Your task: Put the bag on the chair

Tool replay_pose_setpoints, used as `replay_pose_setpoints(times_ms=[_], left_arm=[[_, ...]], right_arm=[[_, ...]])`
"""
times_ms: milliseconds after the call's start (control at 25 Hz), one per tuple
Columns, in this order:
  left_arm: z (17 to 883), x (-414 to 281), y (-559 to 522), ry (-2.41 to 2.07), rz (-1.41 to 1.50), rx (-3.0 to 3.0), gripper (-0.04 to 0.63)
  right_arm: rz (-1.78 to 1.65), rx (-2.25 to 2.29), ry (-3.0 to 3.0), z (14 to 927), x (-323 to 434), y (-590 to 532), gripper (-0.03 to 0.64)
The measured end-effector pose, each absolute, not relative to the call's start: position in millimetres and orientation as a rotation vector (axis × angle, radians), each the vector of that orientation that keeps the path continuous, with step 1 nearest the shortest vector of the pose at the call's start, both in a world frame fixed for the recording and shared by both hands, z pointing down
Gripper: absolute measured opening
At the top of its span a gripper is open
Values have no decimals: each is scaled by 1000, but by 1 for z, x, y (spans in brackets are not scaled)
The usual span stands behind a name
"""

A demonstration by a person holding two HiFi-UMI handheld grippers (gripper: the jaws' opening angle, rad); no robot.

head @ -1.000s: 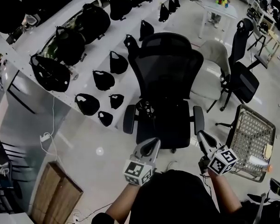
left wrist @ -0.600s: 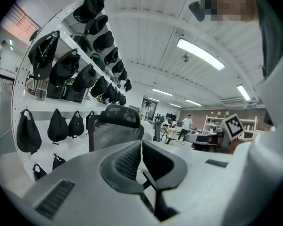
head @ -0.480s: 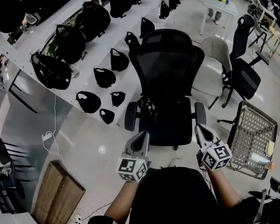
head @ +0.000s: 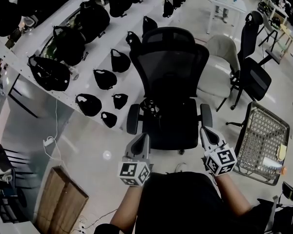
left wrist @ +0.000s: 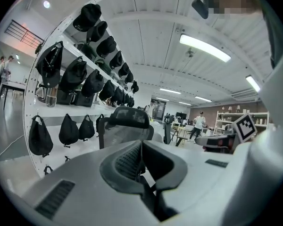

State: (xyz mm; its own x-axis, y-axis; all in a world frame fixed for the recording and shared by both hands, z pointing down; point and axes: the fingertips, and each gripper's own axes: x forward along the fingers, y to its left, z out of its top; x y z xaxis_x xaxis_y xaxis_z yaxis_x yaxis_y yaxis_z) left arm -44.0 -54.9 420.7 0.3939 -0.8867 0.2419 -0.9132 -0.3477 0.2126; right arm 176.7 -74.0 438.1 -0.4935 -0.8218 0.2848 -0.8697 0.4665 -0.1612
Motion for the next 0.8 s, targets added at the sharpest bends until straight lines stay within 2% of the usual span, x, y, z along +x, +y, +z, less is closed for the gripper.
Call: replay_pose_setpoints(times_ms=[800], left_arm=[[441,-29,-37,-1590,209,2275,15]], right_arm=[[406,1413,-2566,452,192,-68,0]])
